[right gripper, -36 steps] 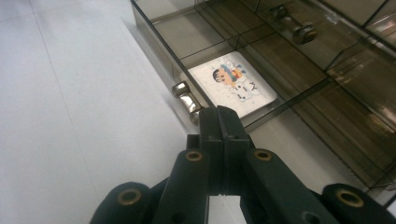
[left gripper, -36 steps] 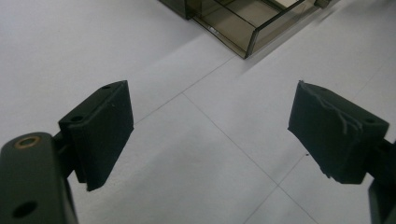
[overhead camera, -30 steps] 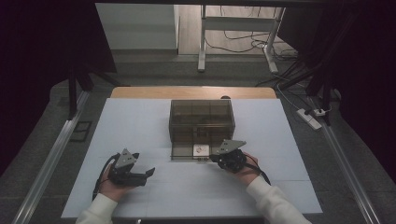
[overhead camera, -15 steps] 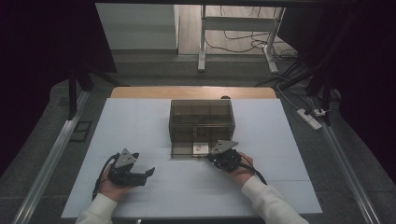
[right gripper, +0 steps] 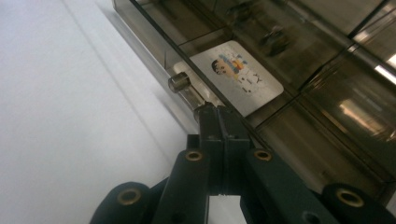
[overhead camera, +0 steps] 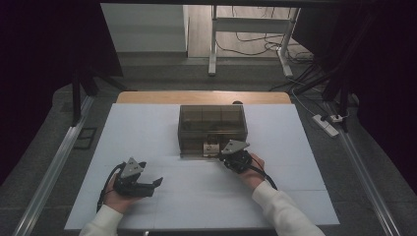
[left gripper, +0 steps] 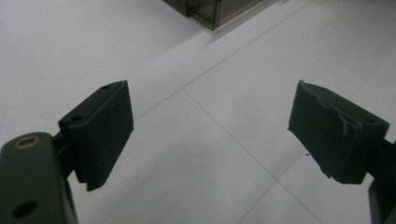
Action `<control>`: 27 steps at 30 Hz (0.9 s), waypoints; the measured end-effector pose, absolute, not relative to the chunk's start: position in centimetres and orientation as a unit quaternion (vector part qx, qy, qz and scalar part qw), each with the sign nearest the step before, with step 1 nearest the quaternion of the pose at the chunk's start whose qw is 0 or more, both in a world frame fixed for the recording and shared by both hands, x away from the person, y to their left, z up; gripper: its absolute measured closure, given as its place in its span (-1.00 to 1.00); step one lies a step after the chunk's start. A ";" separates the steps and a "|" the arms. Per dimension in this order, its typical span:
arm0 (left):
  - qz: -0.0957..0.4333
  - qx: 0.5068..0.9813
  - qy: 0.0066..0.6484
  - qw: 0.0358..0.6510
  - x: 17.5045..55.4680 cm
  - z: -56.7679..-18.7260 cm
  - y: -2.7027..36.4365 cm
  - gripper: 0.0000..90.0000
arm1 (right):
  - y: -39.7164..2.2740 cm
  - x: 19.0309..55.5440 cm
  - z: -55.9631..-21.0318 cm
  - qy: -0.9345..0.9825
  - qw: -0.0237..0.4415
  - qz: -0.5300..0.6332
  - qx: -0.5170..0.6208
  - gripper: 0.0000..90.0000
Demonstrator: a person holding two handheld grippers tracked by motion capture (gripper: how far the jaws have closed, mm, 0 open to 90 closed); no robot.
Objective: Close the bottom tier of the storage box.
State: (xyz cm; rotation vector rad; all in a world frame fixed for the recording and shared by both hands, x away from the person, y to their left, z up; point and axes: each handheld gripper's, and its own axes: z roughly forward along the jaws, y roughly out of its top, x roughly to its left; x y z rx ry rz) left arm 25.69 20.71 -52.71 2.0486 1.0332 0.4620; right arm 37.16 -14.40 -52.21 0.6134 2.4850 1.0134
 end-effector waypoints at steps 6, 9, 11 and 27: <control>0.182 0.805 0.408 0.389 25.6 -52.8 20.8 -0.69 | -14.1 37.8 -52.1 0.883 0.199 0.363 0.223 0.99; 0.182 0.805 0.409 0.389 25.5 -52.7 20.8 -0.69 | -14.1 38.3 -52.2 0.882 0.201 0.362 0.225 0.99; 0.183 0.804 0.410 0.390 25.4 -52.7 20.9 -0.69 | -14.0 38.6 -52.2 0.879 0.203 0.365 0.229 0.99; 0.183 0.804 0.412 0.389 25.3 -52.8 21.0 -0.69 | -13.9 39.6 -52.7 0.878 0.217 0.355 0.238 0.99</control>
